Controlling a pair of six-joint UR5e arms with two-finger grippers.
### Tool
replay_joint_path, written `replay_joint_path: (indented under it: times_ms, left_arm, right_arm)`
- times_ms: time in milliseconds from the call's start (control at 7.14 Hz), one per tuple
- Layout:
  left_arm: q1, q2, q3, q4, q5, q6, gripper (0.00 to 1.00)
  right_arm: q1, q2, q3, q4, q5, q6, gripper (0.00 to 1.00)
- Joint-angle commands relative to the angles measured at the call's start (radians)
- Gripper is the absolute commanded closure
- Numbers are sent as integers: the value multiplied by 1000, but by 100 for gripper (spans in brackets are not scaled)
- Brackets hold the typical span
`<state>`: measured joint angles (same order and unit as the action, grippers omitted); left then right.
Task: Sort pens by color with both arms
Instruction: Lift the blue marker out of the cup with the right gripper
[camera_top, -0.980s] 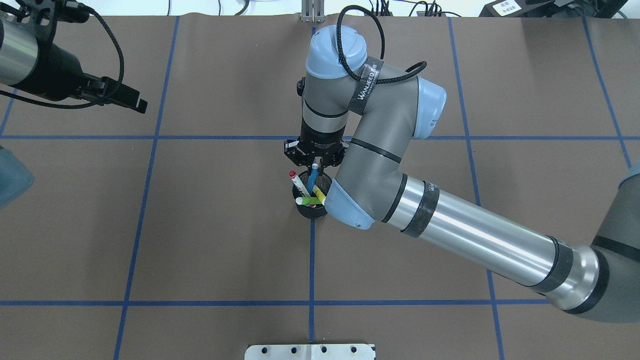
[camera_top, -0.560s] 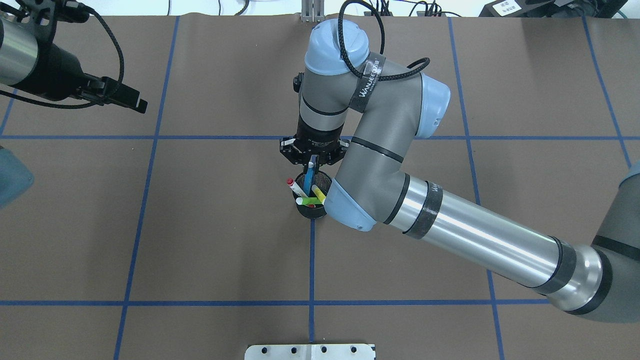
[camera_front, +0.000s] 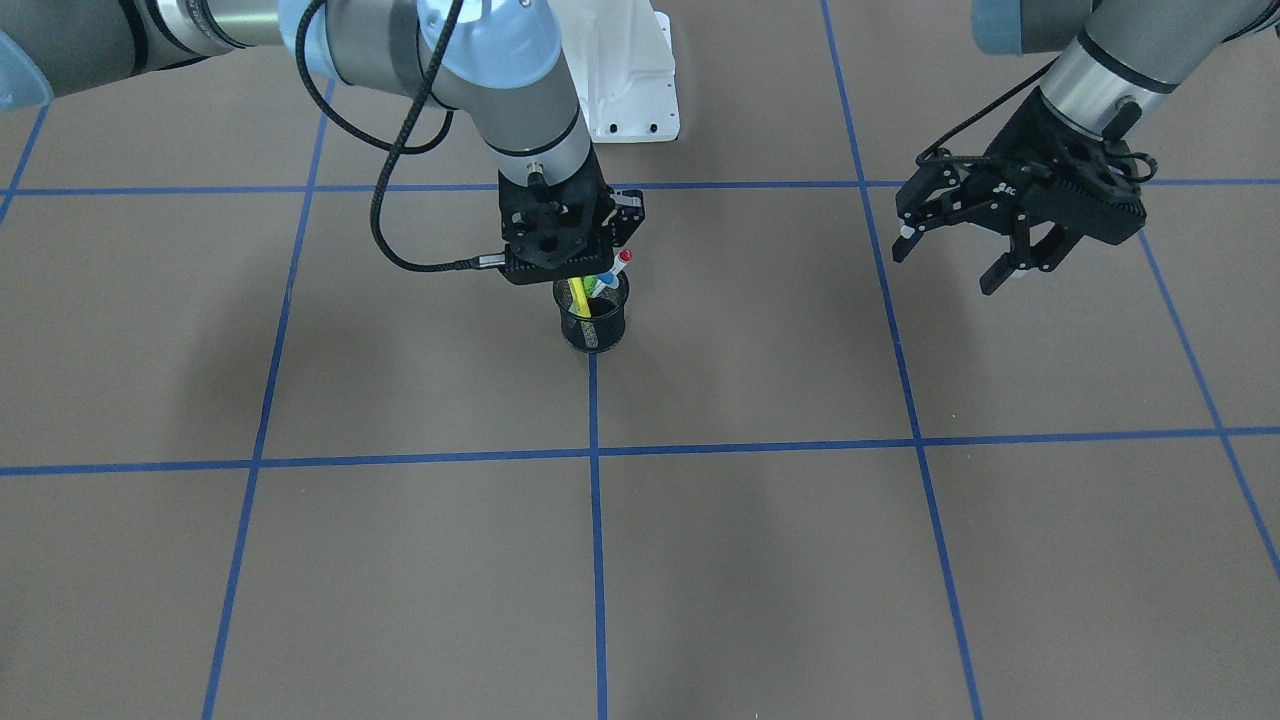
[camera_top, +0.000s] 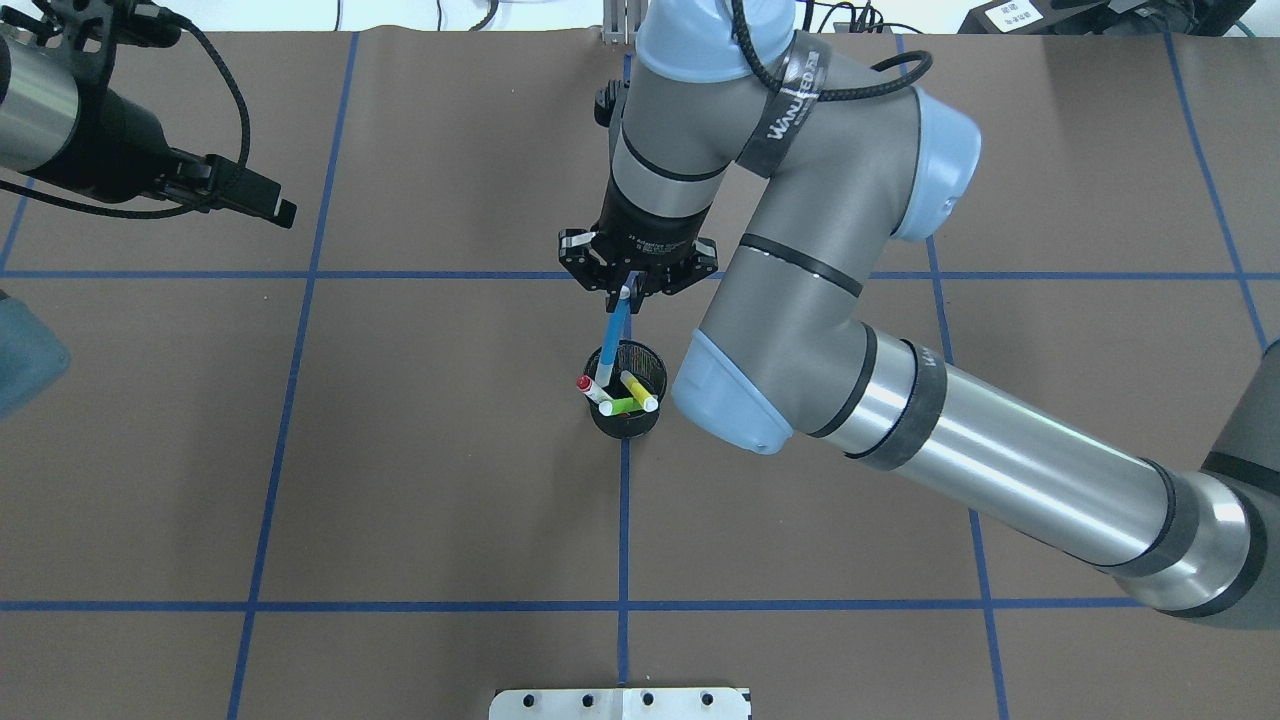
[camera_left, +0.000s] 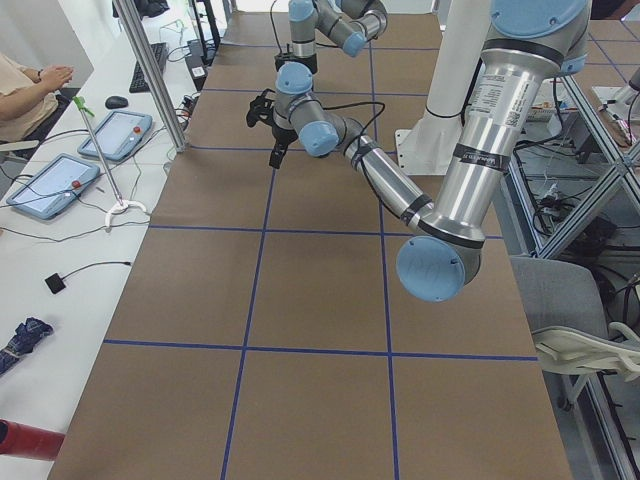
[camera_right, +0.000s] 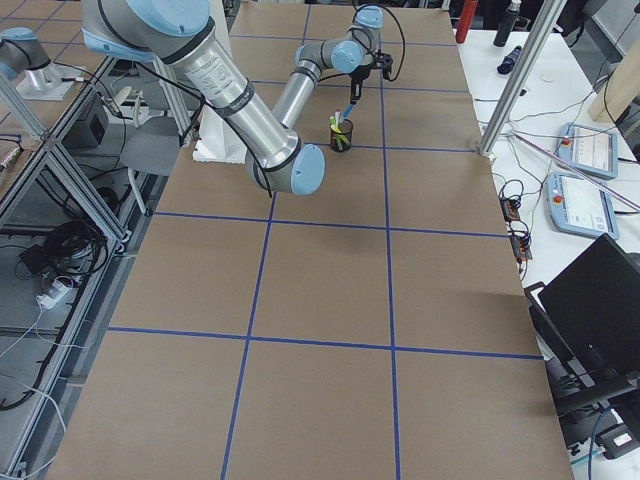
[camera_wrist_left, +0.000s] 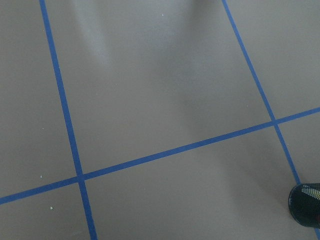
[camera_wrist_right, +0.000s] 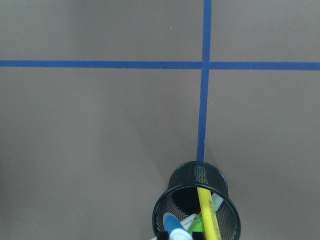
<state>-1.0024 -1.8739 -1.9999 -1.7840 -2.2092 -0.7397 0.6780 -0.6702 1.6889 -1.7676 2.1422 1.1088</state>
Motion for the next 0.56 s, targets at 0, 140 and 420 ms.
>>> replay_joint_path:
  times_ms: [0, 140, 420]
  left_arm:
    - [5, -1, 3, 0, -3, -3, 0]
    - [7, -1, 6, 0, -3, -3, 0]
    - [8, -2, 1, -2, -3, -9, 0]
  right_arm:
    - [54, 1, 86, -55, -100, 0, 100]
    - [58, 1, 86, -55, -211, 3, 100]
    - [58, -26, 75, -50, -449, 5, 100]
